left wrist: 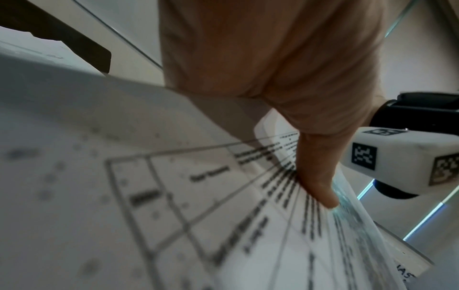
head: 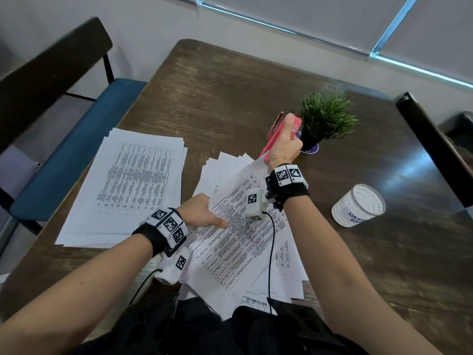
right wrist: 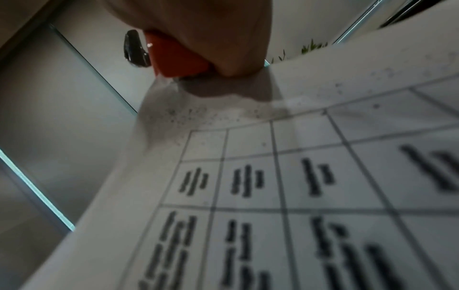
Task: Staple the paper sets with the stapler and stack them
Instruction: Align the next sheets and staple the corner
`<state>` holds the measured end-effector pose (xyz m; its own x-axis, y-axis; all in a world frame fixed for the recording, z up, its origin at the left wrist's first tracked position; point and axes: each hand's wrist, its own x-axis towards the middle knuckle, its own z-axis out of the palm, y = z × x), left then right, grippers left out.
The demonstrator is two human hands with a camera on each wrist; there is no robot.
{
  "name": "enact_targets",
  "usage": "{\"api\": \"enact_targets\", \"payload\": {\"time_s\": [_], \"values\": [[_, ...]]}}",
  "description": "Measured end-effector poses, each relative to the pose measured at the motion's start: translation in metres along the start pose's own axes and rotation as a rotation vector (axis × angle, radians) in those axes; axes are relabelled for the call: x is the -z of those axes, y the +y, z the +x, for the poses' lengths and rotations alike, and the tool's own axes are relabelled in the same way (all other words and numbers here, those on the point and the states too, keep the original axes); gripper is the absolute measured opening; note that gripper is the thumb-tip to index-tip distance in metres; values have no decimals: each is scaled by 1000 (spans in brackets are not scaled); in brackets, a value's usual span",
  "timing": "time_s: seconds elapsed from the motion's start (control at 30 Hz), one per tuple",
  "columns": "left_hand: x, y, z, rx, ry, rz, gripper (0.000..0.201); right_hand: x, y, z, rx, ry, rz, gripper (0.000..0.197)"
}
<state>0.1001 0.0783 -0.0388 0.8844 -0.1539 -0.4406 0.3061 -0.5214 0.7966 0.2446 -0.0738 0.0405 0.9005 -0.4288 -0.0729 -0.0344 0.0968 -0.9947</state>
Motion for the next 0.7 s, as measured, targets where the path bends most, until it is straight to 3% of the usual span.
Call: {"api": "enact_targets", "payload": {"time_s": [0.13, 0.2, 0.27, 0.3, 0.37, 0.5, 0.6, 0.7], "values": [[5, -12, 5, 23, 9, -38, 35, 5, 0, 5, -40, -93, -122, 50], [13, -19, 5, 33, 60, -24, 46, 13, 7, 8, 32, -18, -199, 41], [23, -26, 4, 52, 94, -77, 29, 23, 18, 12, 93, 76, -305, 36], [28, -29, 3, 69, 97, -104, 18, 28, 26, 14, 70, 111, -367, 39], [35, -36, 2, 107, 163, -144, 22, 39, 43, 15, -74, 114, -521, 49], [44, -43, 2, 76, 370, -208, 16, 62, 80, 15, -222, -48, -901, 59], [51, -43, 0, 55, 479, -265, 15, 71, 96, 8, -119, -182, -1135, 53], [56, -40, 1, 41, 534, -333, 23, 68, 93, -2, 32, -191, -1279, 44]]}}
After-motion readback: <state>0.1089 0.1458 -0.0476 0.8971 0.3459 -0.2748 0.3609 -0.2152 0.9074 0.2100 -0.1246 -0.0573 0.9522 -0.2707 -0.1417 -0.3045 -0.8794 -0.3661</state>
